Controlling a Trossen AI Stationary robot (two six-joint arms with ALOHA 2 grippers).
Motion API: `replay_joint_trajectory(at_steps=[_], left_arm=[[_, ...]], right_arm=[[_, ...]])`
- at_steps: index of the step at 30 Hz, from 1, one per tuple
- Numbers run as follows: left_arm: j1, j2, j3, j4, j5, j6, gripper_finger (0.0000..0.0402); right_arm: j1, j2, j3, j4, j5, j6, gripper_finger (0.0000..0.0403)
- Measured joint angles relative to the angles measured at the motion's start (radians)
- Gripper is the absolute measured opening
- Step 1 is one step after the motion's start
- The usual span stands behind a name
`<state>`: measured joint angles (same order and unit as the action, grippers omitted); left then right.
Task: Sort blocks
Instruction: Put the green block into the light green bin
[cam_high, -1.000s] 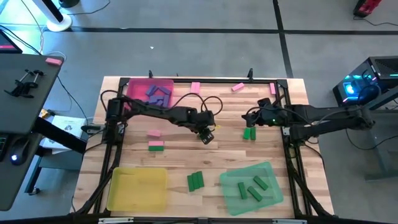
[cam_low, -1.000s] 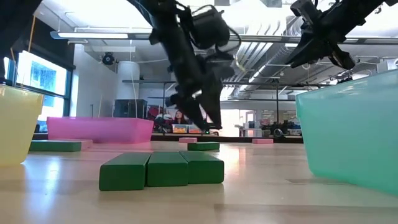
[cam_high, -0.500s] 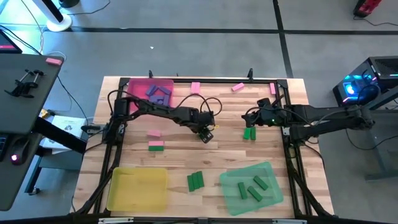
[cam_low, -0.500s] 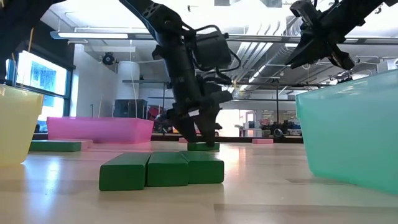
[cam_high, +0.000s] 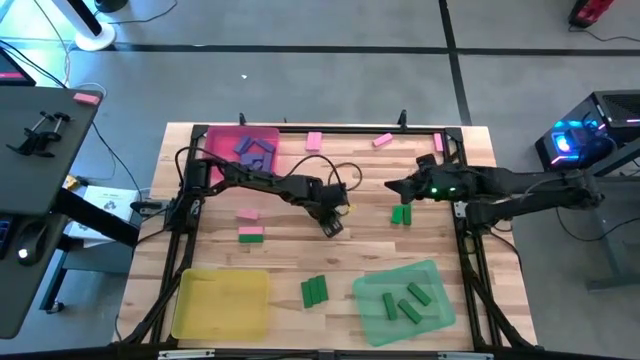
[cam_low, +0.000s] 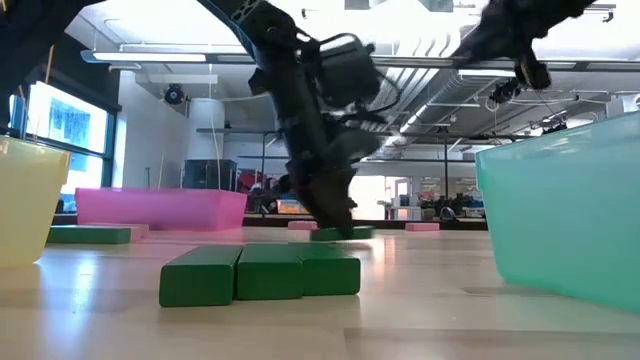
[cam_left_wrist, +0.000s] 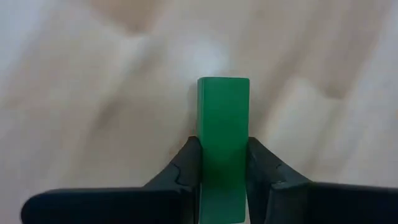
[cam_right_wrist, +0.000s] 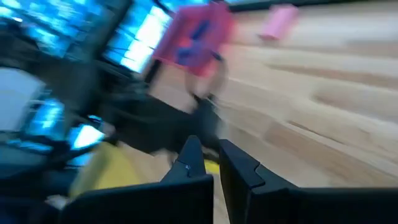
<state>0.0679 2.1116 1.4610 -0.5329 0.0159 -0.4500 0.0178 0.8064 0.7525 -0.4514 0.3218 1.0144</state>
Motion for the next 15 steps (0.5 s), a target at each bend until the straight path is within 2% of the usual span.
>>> replay_joint_trajectory(at_steps=[5, 10, 12, 15], left_arm=[[-0.005, -0.001, 0.113, 0.118, 0.033, 0.109, 0.0046], [-0.068, -0.003, 0.233, 0.311, 0.154, 0.405, 0.0046], [-0.1, -0.005, 0.254, 0.399, 0.172, 0.492, 0.0046], [-0.124, -0.002, 0.257, 0.525, 0.218, 0.493, 0.0046]], right_arm=[[0.08, -0.069, 0.046, 0.052, -0.026, -0.057, 0.0], [0.222, -0.081, 0.055, 0.008, -0.144, 0.005, 0.0], [0.297, -0.064, 0.054, -0.027, -0.14, 0.063, 0.0], [0.41, -0.049, 0.053, -0.014, -0.062, 0.067, 0.0]])
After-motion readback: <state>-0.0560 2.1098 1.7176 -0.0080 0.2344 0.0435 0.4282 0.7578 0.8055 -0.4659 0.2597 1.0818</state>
